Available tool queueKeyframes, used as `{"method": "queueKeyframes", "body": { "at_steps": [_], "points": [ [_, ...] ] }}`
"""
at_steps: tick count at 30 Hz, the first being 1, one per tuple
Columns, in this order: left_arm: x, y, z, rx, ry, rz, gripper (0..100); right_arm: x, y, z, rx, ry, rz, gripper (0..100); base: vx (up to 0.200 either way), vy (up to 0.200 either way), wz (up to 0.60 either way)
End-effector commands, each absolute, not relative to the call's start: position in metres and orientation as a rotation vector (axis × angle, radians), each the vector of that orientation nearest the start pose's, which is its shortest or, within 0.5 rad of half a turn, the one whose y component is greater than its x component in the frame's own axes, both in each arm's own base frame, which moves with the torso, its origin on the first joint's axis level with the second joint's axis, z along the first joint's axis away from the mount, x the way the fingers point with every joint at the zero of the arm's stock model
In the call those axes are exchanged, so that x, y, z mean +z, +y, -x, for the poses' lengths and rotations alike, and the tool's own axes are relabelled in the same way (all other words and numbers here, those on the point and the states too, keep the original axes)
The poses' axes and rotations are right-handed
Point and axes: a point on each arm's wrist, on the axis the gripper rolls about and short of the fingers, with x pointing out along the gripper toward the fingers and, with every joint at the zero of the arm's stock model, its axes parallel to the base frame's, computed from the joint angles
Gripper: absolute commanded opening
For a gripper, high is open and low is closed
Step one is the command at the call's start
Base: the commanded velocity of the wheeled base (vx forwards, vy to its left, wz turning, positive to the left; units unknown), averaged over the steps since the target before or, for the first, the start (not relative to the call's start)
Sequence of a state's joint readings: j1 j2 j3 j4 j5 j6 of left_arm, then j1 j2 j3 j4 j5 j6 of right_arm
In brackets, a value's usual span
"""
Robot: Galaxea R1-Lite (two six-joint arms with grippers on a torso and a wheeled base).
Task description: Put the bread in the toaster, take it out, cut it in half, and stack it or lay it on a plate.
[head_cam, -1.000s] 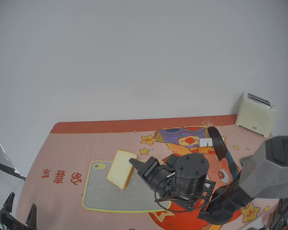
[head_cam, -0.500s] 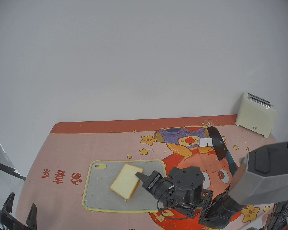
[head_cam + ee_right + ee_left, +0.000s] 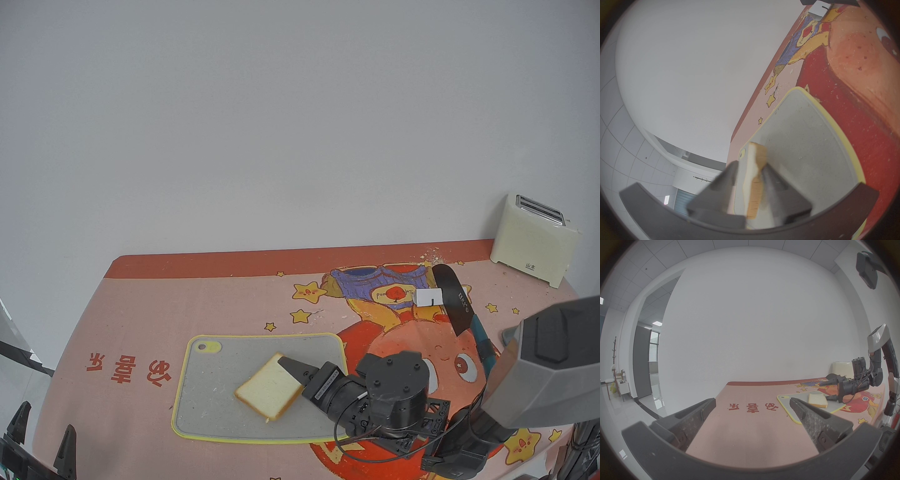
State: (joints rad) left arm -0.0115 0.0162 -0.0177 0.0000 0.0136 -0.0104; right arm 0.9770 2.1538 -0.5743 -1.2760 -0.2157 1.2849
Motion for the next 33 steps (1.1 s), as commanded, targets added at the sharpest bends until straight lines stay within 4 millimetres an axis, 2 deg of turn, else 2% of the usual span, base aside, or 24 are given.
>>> {"method": "queueKeyframes", "body": {
  "at_steps": [1,4,8,11,20,21,25,29,32,33],
  "points": [
    [0.076,0.001,0.022,0.002,0.011,0.011,100,0.054,0.261,-0.186,0.461,0.687,-1.029,100,0.000,0.000,0.00],
    [0.076,0.001,0.022,0.002,0.011,0.011,100,0.049,0.252,-0.181,0.449,0.700,-0.974,100,0.000,0.000,0.00],
    [0.076,0.001,0.022,0.002,0.011,0.011,100,0.036,0.236,-0.166,0.456,0.715,-0.788,100,0.000,0.000,0.00],
    [0.076,0.001,0.022,0.002,0.011,0.011,100,0.044,0.228,-0.163,0.486,0.678,-0.734,100,0.000,0.000,0.00],
    [0.076,0.001,0.022,0.002,0.011,0.011,100,0.052,0.234,-0.163,0.546,0.624,-0.664,100,0.000,0.000,0.00],
    [0.076,0.001,0.022,0.002,0.011,0.011,100,0.058,0.229,-0.169,0.543,0.584,-0.637,100,0.000,0.000,0.00],
    [0.076,0.001,0.022,0.003,0.011,0.011,100,0.107,0.197,-0.188,0.556,0.378,-0.573,100,0.000,0.000,0.00],
    [0.076,0.001,0.022,0.002,0.011,0.011,100,0.151,0.146,-0.206,0.523,0.233,-0.314,100,0.000,0.000,0.00],
    [0.076,0.001,0.022,0.003,0.011,0.009,100,0.192,0.112,-0.220,0.472,0.181,-0.235,100,0.000,0.000,0.00],
    [0.076,0.001,0.022,0.002,0.011,0.009,100,0.196,0.109,-0.220,0.467,0.178,-0.233,100,0.000,0.000,0.00]
  ]
}}
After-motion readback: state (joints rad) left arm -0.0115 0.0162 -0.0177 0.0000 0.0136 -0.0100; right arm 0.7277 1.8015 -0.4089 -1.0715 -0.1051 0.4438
